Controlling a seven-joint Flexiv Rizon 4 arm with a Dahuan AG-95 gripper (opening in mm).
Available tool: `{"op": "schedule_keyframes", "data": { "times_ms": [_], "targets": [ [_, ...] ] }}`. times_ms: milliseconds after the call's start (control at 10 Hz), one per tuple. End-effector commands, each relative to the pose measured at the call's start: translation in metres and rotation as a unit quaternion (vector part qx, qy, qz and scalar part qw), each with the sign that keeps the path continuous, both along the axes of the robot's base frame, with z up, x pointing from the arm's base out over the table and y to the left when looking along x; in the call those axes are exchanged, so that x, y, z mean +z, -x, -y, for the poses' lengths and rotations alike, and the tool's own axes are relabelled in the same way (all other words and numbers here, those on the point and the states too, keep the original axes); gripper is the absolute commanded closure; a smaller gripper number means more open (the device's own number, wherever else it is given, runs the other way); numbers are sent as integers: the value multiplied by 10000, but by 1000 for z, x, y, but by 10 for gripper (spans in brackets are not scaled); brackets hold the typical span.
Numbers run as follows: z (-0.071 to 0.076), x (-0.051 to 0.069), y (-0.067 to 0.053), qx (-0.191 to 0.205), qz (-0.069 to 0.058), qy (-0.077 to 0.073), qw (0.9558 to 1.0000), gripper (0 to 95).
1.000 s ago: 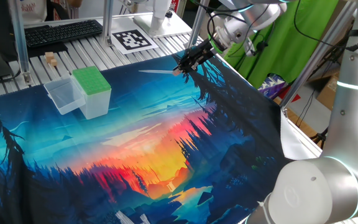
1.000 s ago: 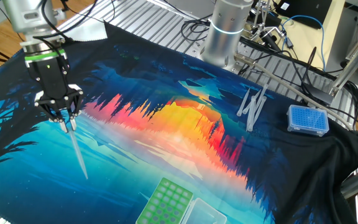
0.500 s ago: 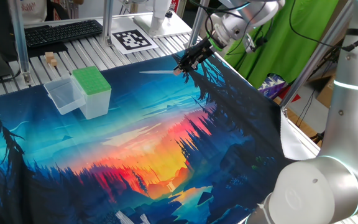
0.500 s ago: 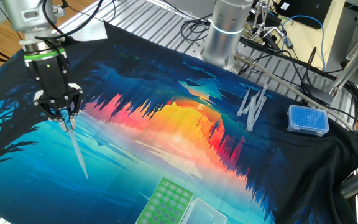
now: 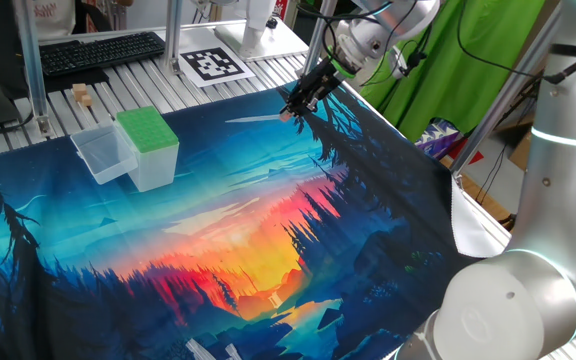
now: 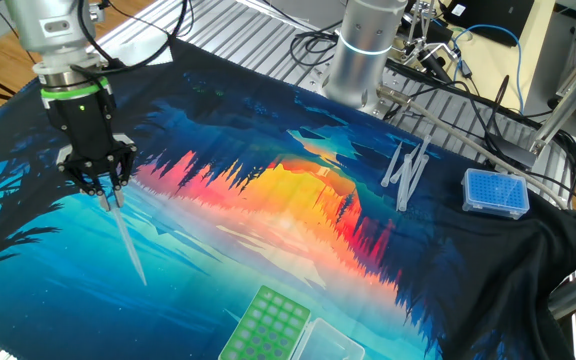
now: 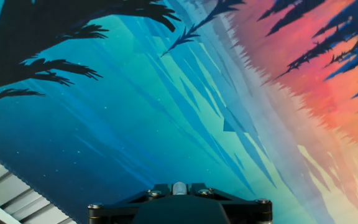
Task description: Insert a large pipette tip into the holder for large pipette tips
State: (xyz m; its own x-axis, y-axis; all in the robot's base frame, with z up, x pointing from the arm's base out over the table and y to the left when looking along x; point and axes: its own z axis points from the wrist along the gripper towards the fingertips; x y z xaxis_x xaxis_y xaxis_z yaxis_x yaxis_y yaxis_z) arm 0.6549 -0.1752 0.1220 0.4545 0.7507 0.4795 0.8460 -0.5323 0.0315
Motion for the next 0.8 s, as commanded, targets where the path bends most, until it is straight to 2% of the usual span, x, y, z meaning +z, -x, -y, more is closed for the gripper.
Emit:
{"op": "schedule_keyframes", "data": {
  "times_ms": [100, 300, 500, 700, 800],
  "targets": [
    [0, -1, 0, 14, 10, -11, 10000, 950],
    [0, -1, 0, 94, 62, 25, 9999, 950],
    [0, -1, 0, 2, 117, -105, 9999, 950],
    [0, -1, 0, -19, 81, -191, 9998, 950],
    [0, -1, 0, 26, 60, -122, 9999, 950]
  ]
}}
